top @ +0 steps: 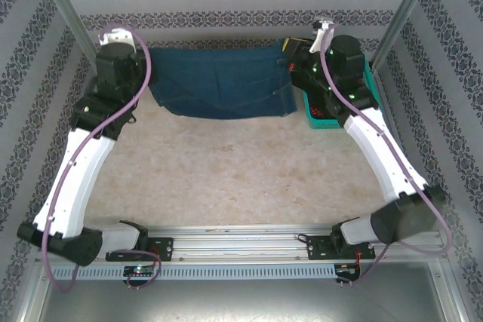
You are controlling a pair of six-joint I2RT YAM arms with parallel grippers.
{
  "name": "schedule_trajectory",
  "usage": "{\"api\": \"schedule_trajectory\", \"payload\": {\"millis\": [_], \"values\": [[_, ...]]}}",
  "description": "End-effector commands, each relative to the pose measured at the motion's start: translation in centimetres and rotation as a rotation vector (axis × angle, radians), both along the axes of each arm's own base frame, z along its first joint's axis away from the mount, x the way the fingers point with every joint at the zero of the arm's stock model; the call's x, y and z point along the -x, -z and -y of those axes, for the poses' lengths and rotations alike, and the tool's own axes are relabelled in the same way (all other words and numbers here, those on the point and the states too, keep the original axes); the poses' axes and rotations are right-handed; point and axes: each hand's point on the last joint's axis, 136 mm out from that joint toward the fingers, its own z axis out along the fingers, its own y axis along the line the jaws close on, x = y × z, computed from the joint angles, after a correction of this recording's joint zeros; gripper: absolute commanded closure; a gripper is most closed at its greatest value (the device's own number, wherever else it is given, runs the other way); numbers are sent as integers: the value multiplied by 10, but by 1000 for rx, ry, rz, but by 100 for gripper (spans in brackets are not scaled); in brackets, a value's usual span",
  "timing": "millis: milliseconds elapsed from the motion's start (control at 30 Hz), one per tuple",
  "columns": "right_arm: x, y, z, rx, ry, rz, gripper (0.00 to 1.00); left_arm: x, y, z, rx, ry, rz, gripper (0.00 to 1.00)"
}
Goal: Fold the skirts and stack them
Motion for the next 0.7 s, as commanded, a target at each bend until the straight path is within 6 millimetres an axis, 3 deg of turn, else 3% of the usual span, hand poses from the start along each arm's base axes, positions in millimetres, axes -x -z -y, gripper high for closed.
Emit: {"api": "schedule_trajectory", "payload": {"millis": [0,133,267,367,467,533,567,667], "values": [[-35,-18,-8,-69,-28,61,100,-47,-17,-14,-35,-10,84,100],[-86,-21,-25,-99,-66,71,100,-100,-39,-34,-39,-21,176,100],[-127,-46,-37,-173,-123,118,100,-141,-75,-60,-63,-67,275,100],[-136,-72,-43,-231,-196,163,100,-147,-111,-70,-107,-96,387,100],[-130,-85,-46,-224,-251,183,100,-146,-134,-62,-186,-38,443,100],[-124,-80,-47,-207,-264,166,100,-143,-133,-52,-229,21,421,100],[-122,-66,-48,-189,-265,138,100,-143,-124,-45,-256,66,385,100],[-115,-11,-44,-145,-236,36,99,-139,-74,-33,-300,161,255,96]]}}
